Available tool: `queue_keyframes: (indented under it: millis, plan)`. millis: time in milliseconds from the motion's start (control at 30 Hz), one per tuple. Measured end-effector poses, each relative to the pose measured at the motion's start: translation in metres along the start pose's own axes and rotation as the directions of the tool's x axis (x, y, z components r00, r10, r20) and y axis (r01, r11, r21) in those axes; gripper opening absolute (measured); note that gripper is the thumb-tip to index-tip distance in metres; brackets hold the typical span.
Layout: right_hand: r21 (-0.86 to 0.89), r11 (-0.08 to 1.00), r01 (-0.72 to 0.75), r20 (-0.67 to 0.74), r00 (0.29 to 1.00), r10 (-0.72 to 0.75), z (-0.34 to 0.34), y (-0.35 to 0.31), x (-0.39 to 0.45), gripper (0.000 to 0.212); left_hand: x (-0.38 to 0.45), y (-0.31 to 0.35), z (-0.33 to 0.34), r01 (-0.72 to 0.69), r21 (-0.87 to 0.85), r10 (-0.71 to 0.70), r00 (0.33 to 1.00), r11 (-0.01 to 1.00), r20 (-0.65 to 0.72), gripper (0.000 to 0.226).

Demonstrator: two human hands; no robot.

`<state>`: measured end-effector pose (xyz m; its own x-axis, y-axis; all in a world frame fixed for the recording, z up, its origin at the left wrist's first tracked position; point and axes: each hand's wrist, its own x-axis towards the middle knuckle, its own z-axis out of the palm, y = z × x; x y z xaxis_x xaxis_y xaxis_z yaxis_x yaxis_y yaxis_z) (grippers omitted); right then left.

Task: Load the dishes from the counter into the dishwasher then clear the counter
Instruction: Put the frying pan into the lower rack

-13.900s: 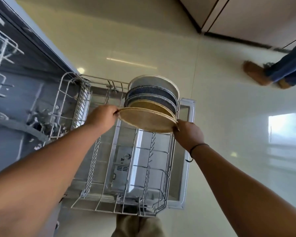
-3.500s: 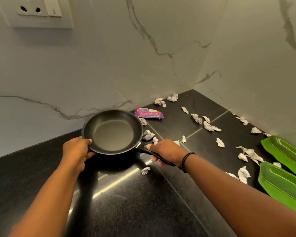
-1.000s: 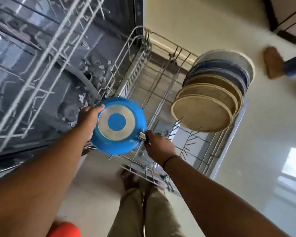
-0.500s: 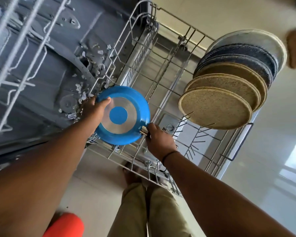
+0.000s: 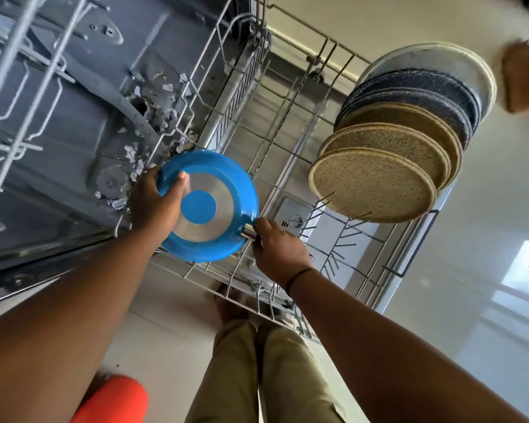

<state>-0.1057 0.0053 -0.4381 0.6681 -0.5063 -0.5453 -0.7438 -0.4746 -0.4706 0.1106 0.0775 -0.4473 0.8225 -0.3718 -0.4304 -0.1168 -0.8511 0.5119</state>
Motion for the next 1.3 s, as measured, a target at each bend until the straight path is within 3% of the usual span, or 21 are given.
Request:
queue_keyframes:
  millis: [100,300,433,733,967,1133,1300]
  plan:
    - [-0.008,1.0,-0.004,0.042,0.999,0.005,-0.007,-0.002,-0.012,0.036,-0.009,0.001,-0.006,-0.043,-0.006,0.043,0.999,0.999,0.007,0.043]
    - [0.028,0.999,-0.031,0.044,0.999,0.03,0.0,-0.01,0.005,0.033,-0.009,0.003,-0.011,0.042,-0.078,-0.041,0.999,0.996,0.017,0.059]
    - [0.067,0.995,-0.072,0.09,0.994,0.065,0.018,-0.014,0.002,0.034,-0.005,-0.003,-0.005,-0.001,-0.002,0.001,0.998,1.0,0.069,0.074]
    - [0.076,0.989,-0.123,0.072,0.99,0.118,0.034,-0.021,0.01,0.033,0.008,-0.009,0.009,-0.009,0.105,-0.006,0.989,0.994,0.147,0.076]
    - [-0.017,0.985,-0.169,0.068,0.983,0.17,0.037,-0.027,0.014,0.033,0.012,-0.021,0.013,-0.093,0.29,0.029,0.976,0.952,0.217,0.083]
    - [0.02,0.986,-0.166,0.072,0.984,0.164,0.038,-0.02,0.008,0.043,0.002,-0.028,0.012,-0.14,0.411,0.043,0.971,0.901,0.237,0.087]
    - [-0.039,0.995,-0.09,-0.049,0.995,0.088,0.023,-0.004,-0.025,0.061,-0.053,-0.027,-0.002,-0.236,0.451,0.128,0.958,0.861,0.256,0.088]
